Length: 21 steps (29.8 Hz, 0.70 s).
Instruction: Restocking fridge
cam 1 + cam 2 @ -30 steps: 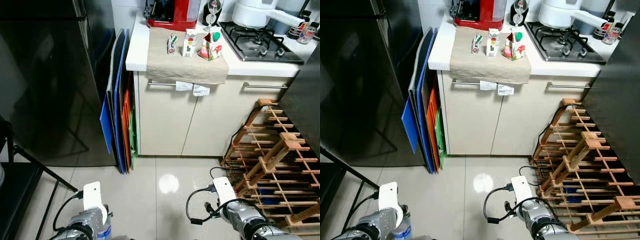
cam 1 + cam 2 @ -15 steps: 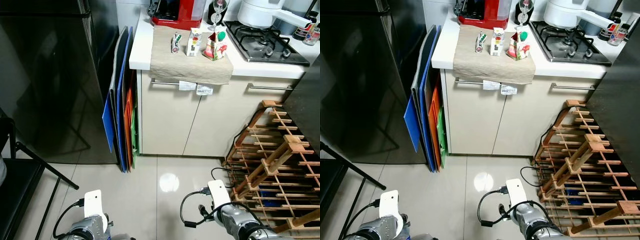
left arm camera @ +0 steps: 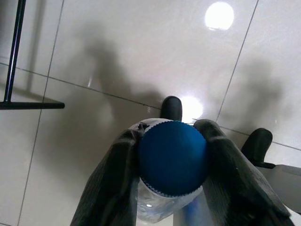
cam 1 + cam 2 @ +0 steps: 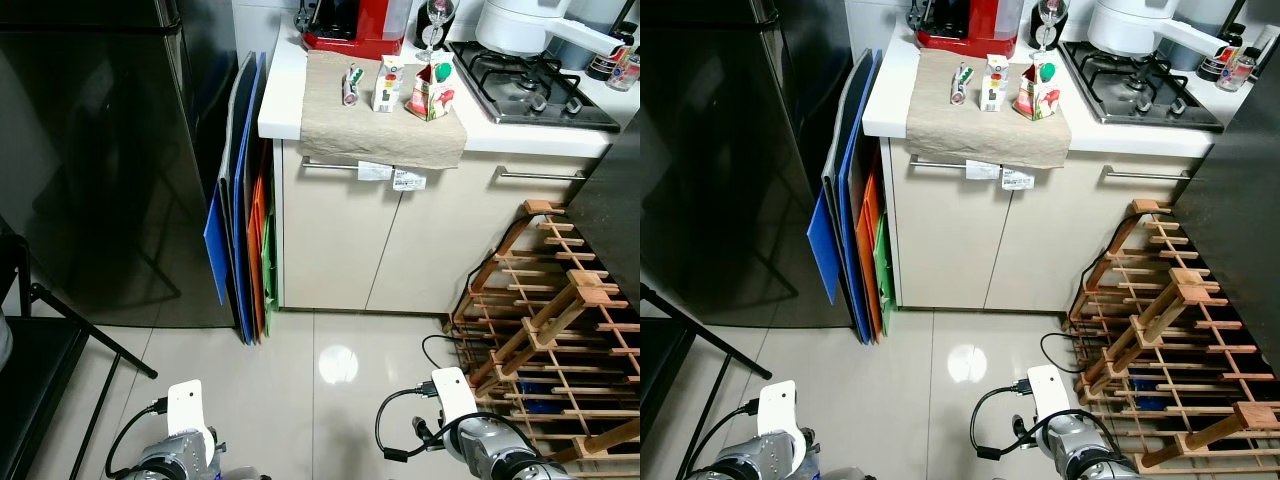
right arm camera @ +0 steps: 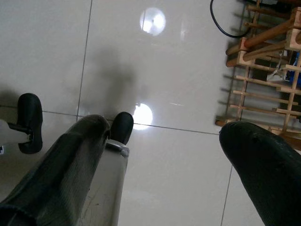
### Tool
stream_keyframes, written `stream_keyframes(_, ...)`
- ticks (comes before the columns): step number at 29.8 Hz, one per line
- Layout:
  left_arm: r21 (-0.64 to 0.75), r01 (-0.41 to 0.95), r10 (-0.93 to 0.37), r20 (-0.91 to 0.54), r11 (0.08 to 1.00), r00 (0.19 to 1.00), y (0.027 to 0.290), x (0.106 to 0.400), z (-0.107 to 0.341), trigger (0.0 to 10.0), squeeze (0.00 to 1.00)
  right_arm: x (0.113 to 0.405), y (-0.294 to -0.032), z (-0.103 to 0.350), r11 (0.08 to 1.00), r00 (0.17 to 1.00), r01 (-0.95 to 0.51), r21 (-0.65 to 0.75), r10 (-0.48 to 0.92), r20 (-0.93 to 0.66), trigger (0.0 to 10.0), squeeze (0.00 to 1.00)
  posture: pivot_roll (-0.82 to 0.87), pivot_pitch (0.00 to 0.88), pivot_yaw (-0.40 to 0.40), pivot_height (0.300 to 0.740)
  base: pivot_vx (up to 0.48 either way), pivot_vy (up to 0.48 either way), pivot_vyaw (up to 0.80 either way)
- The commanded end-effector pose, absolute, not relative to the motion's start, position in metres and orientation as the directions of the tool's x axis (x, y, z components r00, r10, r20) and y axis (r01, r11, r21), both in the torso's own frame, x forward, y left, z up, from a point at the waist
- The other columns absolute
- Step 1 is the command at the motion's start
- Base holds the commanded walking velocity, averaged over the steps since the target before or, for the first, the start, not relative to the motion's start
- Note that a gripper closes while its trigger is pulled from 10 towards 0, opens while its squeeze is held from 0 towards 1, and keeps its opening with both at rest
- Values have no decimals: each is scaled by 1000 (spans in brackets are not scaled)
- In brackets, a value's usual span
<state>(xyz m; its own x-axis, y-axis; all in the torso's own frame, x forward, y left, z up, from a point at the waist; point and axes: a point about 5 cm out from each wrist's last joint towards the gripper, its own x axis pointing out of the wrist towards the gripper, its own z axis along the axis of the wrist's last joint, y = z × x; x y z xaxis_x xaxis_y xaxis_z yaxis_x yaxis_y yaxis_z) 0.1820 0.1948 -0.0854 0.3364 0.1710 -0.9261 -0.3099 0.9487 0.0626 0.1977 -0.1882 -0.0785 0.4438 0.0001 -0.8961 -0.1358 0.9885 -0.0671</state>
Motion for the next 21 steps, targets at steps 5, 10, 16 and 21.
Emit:
stream_keyframes(5, -37, -261, 56, -938, 965, 341, 167, 182, -88, 10000, 0, 202, -180, -77, 998, 451, -61, -1, 27, -892, 10000, 302, -23, 0, -74, 740, 0, 0, 0)
stream_keyframes(10, -42, -244, 49, -933, 969, 358, 165, 186, -87, 10000, 0, 204, -168, -77, 998, 452, -68, 13, 42, -891, 10000, 302, -26, 0, -72, 740, 0, 0, 0)
stream_keyframes(16, -45, -236, 45, -930, 971, 366, 165, 185, -87, 10000, 0, 205, -158, -78, 998, 455, -49, 32, 51, -889, 10000, 298, -26, 0, -72, 740, 0, 0, 0)
stream_keyframes(21, -45, -230, 42, -931, 972, 362, 166, 183, -88, 10000, 0, 203, -156, -79, 998, 453, -46, 35, 52, -890, 10000, 298, -27, 0, -69, 740, 0, 0, 0)
